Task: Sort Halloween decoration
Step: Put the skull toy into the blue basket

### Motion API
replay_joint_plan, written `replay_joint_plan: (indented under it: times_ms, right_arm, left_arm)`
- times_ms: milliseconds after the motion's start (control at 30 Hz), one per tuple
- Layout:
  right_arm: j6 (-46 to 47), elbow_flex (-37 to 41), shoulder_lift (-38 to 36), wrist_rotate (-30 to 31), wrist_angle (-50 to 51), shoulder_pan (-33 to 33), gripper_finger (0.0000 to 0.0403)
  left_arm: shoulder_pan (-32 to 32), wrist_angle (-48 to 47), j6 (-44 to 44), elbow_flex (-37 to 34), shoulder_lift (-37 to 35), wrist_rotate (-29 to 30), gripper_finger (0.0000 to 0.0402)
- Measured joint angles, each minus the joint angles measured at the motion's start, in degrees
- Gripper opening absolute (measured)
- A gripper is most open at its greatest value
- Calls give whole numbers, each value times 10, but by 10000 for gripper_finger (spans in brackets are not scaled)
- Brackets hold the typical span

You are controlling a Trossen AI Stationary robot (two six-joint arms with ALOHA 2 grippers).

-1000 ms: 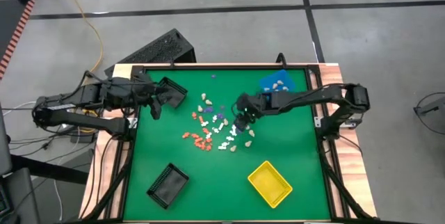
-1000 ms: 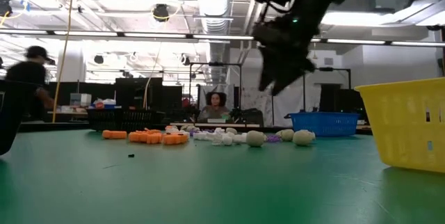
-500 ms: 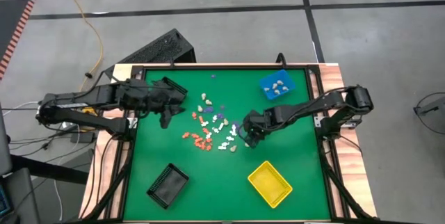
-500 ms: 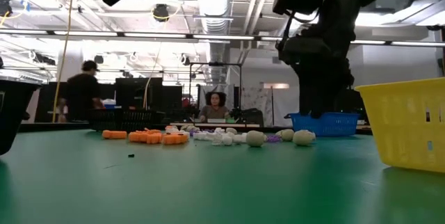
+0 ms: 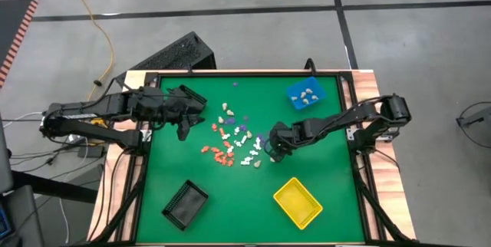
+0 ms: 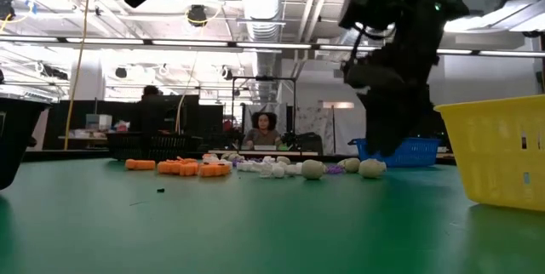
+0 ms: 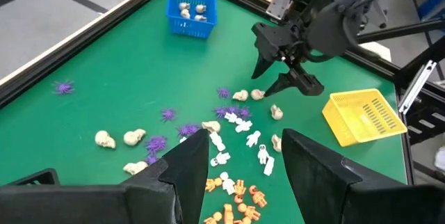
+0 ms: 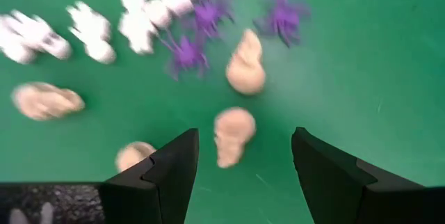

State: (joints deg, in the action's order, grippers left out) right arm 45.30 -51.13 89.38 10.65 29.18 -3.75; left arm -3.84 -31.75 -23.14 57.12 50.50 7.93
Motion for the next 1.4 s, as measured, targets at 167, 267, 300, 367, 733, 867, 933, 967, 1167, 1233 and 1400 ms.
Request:
replay_joint_plan:
  times_ms: [167, 267, 300, 367, 733, 867, 933, 967, 1167, 1233, 1400]
  right_arm:
    - [17, 33, 0, 0, -42, 2, 254]
    - [18, 44, 0, 0, -65, 5, 254]
    - [19, 47, 0, 0, -70, 5, 254]
    - [26, 57, 0, 0, -76, 5, 254]
    - [26, 74, -1, 2, -89, 6, 184]
    - [29, 74, -1, 2, -87, 9, 126]
    - [35, 74, -1, 1, -87, 9, 97]
    - [40, 74, -1, 1, -88, 9, 84]
    - [50, 62, -2, -4, -77, 9, 73]
    - [61, 52, -7, -8, -62, 13, 73]
    - [69, 37, -55, -8, -9, 38, 74]
  left_arm:
    - [0, -4, 0, 0, 0, 0, 172]
    - [0, -6, 0, 0, 0, 2, 172]
    - [0, -6, 0, 0, 0, 2, 172]
    - [0, -7, 0, 0, 0, 2, 172]
    - [0, -9, 0, 0, 0, 4, 171]
    - [0, -9, 0, 0, 0, 4, 171]
    - [0, -9, -2, 0, 0, 4, 171]
    - [0, -9, -4, 0, 0, 4, 171]
    - [0, -7, -18, 0, 0, 4, 171]
    - [0, -7, -25, 0, 0, 4, 171]
    - [0, 16, -42, 0, 0, 4, 171]
